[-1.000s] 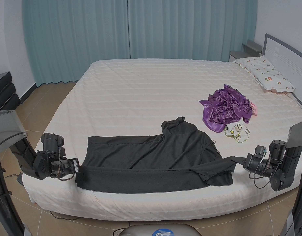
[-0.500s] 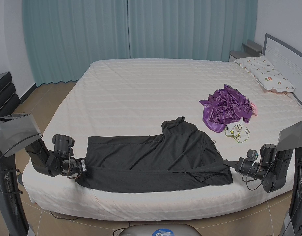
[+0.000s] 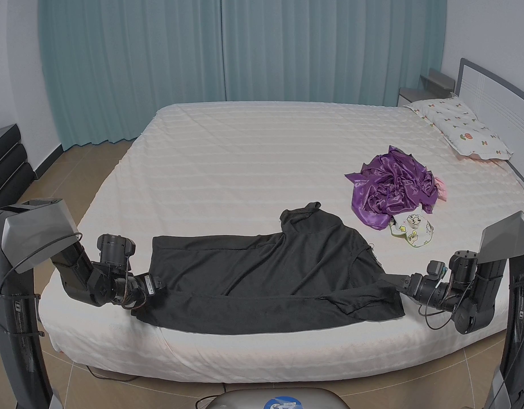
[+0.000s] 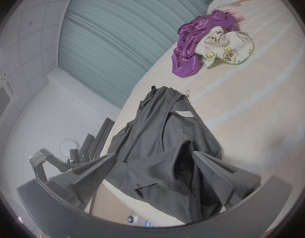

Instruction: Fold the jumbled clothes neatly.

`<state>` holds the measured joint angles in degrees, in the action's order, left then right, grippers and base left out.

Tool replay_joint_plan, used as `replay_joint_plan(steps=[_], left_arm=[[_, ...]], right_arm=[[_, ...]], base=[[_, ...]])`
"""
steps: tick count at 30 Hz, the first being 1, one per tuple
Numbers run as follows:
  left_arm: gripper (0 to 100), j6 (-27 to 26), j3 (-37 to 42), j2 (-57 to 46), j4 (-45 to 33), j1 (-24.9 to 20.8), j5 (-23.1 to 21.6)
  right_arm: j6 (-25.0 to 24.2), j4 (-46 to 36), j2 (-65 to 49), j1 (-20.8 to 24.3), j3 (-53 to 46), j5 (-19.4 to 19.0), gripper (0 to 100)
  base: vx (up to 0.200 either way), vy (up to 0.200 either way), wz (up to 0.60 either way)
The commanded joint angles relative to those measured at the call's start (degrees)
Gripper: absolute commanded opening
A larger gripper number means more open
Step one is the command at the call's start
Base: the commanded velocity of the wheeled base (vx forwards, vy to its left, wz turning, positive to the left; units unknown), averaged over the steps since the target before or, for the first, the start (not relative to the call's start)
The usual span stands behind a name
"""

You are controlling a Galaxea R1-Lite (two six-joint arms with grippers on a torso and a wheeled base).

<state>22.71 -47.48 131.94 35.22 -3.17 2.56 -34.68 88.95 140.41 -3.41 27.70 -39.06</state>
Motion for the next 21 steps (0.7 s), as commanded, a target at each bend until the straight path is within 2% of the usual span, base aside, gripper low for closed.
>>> replay_joint_plan(steps=[1,6,9,10,11,13,16,21], left_arm=[[100,1.9,1.9,-4.5,0.0,1.7,-1.6],[100,2.6,8.5,-12.0,0.2,4.1,-6.4],[100,6.3,12.9,-15.8,0.6,4.5,-9.1],[100,6.6,13.0,-15.9,0.6,4.5,-9.2],[100,11.2,14.2,-17.2,0.6,4.5,-9.8],[100,14.8,14.7,-17.7,0.6,4.5,-11.1],[100,15.8,15.1,-17.6,0.6,4.5,-12.8],[100,16.2,15.4,-17.1,0.6,4.4,-12.6]], right_arm=[[-4.5,1.0,-5.6,-0.5,-2.5,2.1,100],[-9.9,1.0,-10.8,0.0,-7.8,5.0,100],[-12.9,1.0,-12.6,0.3,-9.4,5.1,100],[-12.9,1.0,-12.6,0.3,-9.4,5.1,100],[-13.4,1.0,-13.3,0.7,-9.9,5.1,100],[-13.5,1.0,-13.1,0.7,-10.2,5.1,100],[-13.4,1.0,-12.5,1.3,-10.3,5.2,100],[-13.3,1.0,-11.9,2.0,-10.9,5.3,100]], base=[[0.0,0.0,0.0],[0.0,0.0,0.0],[0.0,0.0,0.0],[0.0,0.0,0.0],[0.0,0.0,0.0],[0.0,0.0,0.0],[0.0,0.0,0.0],[0.0,0.0,0.0]])
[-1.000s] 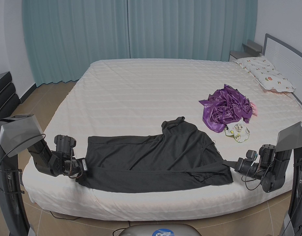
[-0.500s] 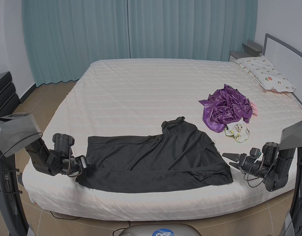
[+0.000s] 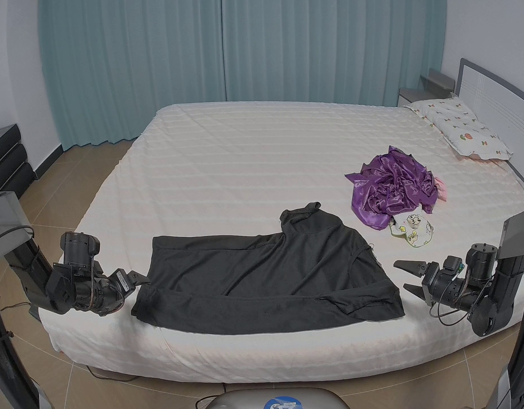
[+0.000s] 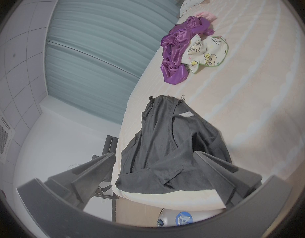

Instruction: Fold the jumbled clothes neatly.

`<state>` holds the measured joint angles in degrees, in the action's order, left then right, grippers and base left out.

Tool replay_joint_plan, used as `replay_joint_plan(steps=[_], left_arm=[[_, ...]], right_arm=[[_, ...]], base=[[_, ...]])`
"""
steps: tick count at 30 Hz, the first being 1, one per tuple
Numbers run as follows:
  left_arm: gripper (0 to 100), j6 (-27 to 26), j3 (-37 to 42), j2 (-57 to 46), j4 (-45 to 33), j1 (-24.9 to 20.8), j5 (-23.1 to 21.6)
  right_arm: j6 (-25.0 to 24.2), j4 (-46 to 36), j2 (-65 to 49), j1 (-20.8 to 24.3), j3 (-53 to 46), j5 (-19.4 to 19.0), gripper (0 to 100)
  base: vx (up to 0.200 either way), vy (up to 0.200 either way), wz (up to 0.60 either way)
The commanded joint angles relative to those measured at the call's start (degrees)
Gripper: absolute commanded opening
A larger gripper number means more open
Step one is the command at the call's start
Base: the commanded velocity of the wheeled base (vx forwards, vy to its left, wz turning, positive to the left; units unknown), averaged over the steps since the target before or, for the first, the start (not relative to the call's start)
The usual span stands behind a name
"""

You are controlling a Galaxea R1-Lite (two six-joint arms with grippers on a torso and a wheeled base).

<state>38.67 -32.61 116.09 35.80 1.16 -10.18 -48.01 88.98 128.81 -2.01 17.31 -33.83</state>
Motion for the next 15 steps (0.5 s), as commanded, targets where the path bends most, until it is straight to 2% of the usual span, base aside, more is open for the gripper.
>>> replay_joint_plan(steps=[1,4,13,15], left_arm=[[100,0.8,0.5,-1.1,0.1,0.2,0.1],[100,2.9,0.0,-0.8,0.1,1.0,-0.6],[100,4.3,-0.3,-0.8,0.1,1.0,-1.5],[100,4.4,-0.3,-0.9,0.1,1.0,-1.5]], right_arm=[[0.0,1.0,-0.2,0.7,-0.4,0.1,100],[0.0,1.0,-0.2,0.7,-0.5,0.1,100],[0.2,1.0,0.1,0.8,-0.6,0.1,100],[0.2,1.0,0.1,0.9,-0.6,0.1,100]], base=[[0.0,0.0,0.0],[0.0,0.0,0.0],[0.2,0.0,0.0],[0.0,0.0,0.0]])
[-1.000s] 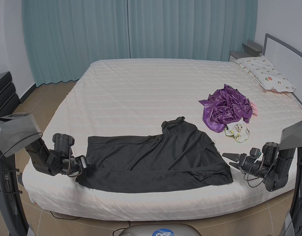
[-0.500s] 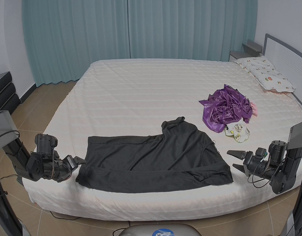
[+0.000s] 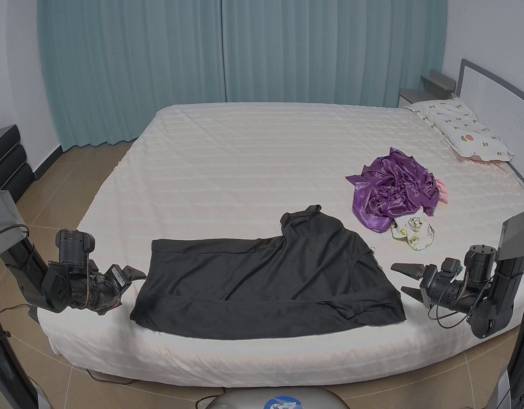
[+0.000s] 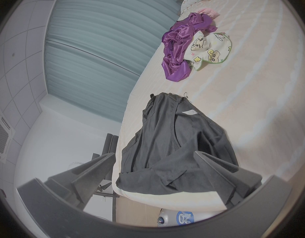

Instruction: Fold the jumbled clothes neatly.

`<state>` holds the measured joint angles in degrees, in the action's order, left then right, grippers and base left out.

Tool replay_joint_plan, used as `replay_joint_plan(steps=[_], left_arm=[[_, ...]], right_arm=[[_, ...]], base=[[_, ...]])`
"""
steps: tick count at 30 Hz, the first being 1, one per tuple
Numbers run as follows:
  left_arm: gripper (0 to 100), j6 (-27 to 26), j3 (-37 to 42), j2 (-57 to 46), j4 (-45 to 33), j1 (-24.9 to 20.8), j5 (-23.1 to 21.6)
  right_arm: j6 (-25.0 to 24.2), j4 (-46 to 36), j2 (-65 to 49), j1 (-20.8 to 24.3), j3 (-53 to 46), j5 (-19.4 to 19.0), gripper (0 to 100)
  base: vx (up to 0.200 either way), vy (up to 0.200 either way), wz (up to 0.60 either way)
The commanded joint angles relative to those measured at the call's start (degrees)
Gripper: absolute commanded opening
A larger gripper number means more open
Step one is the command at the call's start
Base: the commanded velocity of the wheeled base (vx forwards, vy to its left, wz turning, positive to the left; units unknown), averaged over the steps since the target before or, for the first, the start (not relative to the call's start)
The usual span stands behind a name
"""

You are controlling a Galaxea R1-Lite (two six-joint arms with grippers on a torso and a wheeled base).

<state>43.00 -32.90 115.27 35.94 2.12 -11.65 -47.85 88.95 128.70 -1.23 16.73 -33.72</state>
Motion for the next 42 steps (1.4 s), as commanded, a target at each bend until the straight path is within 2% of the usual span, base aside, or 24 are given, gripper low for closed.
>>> replay_joint_plan(steps=[1,7,12,21,23,26,27,36,42], left_arm=[[100,0.1,0.0,0.1,0.0,0.0,0.0],[100,0.2,-0.4,0.1,0.1,0.0,0.0],[100,2.4,-5.0,0.7,-0.2,-0.5,0.7],[100,1.9,-22.4,13.7,-1.0,-2.0,6.3],[100,-1.1,-27.2,17.7,-2.0,-2.0,6.4],[100,-5.9,-33.0,22.9,-2.5,-2.0,6.3],[100,-8.2,-37.8,26.1,-2.8,-2.0,6.6],[100,-12.6,-47.3,30.8,-7.3,-1.9,8.0],[100,-12.7,-47.9,31.4,-7.4,-2.0,8.1]], right_arm=[[0.0,1.0,0.2,0.1,0.0,-0.1,100],[0.0,1.0,0.2,0.4,0.1,0.0,100],[0.1,1.0,0.1,1.0,0.2,0.1,100],[0.2,1.0,1.1,3.9,1.1,6.4,100],[0.4,1.0,1.3,4.5,2.3,8.3,100],[1.1,0.9,2.1,5.0,3.0,9.1,100],[1.5,0.9,2.5,6.0,3.3,9.1,100],[5.7,0.9,3.1,7.6,3.3,9.2,100],[5.9,0.9,2.9,7.1,4.1,9.2,100]], base=[[0.0,0.0,0.0],[0.0,0.0,0.0],[0.0,0.0,0.0],[0.0,0.0,0.0],[0.0,0.0,0.0],[0.0,0.0,0.0],[0.0,0.0,0.0],[0.0,0.0,0.0],[0.0,0.0,0.0]])
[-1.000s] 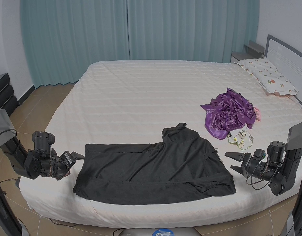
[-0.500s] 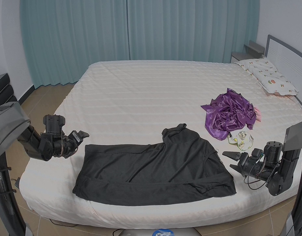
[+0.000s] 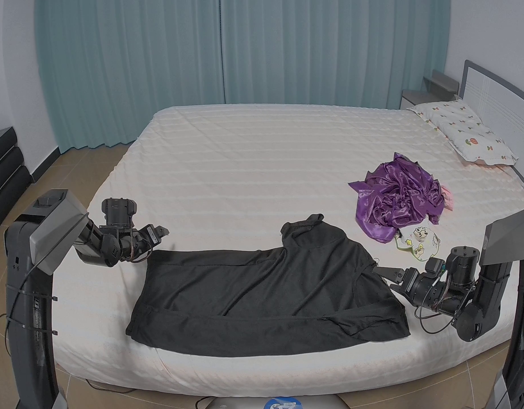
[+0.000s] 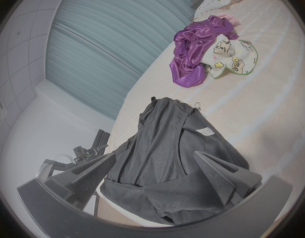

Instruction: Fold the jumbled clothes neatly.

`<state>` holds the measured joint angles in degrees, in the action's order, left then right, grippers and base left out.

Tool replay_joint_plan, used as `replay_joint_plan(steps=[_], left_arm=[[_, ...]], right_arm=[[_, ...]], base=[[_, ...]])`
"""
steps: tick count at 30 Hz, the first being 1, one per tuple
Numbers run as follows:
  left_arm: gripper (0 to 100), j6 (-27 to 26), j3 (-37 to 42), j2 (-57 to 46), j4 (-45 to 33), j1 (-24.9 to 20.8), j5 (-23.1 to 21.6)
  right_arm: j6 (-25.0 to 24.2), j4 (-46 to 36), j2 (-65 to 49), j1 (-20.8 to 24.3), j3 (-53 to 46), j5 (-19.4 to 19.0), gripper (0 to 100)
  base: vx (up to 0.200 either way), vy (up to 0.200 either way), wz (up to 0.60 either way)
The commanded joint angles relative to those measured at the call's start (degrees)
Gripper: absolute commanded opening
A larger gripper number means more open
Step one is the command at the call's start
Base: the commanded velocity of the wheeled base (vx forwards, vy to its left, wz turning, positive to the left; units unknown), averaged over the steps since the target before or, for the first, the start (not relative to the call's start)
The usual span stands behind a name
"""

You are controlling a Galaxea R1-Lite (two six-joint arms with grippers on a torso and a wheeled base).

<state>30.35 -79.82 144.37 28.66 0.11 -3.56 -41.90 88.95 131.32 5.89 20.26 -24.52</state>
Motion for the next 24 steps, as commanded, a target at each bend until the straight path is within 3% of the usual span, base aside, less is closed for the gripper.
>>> replay_joint_plan(steps=[1,5,6,8,17,18,24], left_arm=[[100,0.0,-0.9,2.3,-0.1,-0.1,0.0],[100,0.0,-0.4,2.4,-0.2,-0.3,0.0],[0,0.0,-0.4,2.4,-0.2,-0.3,0.0],[0,0.1,-0.4,2.4,-0.2,-0.3,0.0],[0,0.2,0.3,1.7,-0.1,-0.4,1.2],[0,0.1,1.0,0.6,0.2,-0.1,2.9],[0,0.1,1.7,-2.5,-0.1,0.1,5.0]], right_arm=[[0.0,0.9,0.3,-0.2,1.0,0.0,100],[0.1,0.8,0.5,-0.1,3.2,0.1,100],[0.1,0.5,0.6,-0.1,3.7,0.0,100],[0.1,0.0,0.6,-0.1,4.3,0.1,100],[0.7,-16.9,0.9,0.5,20.5,1.4,100],[2.2,-22.7,1.4,1.1,25.8,3.7,100],[6.5,-28.8,5.9,2.6,34.8,9.5,100]], base=[[0.0,0.0,0.0],[0.0,0.0,0.0],[0.0,0.0,0.0],[0.0,0.0,0.0],[0.0,0.0,0.0],[0.0,0.0,0.0],[0.0,0.0,0.0]])
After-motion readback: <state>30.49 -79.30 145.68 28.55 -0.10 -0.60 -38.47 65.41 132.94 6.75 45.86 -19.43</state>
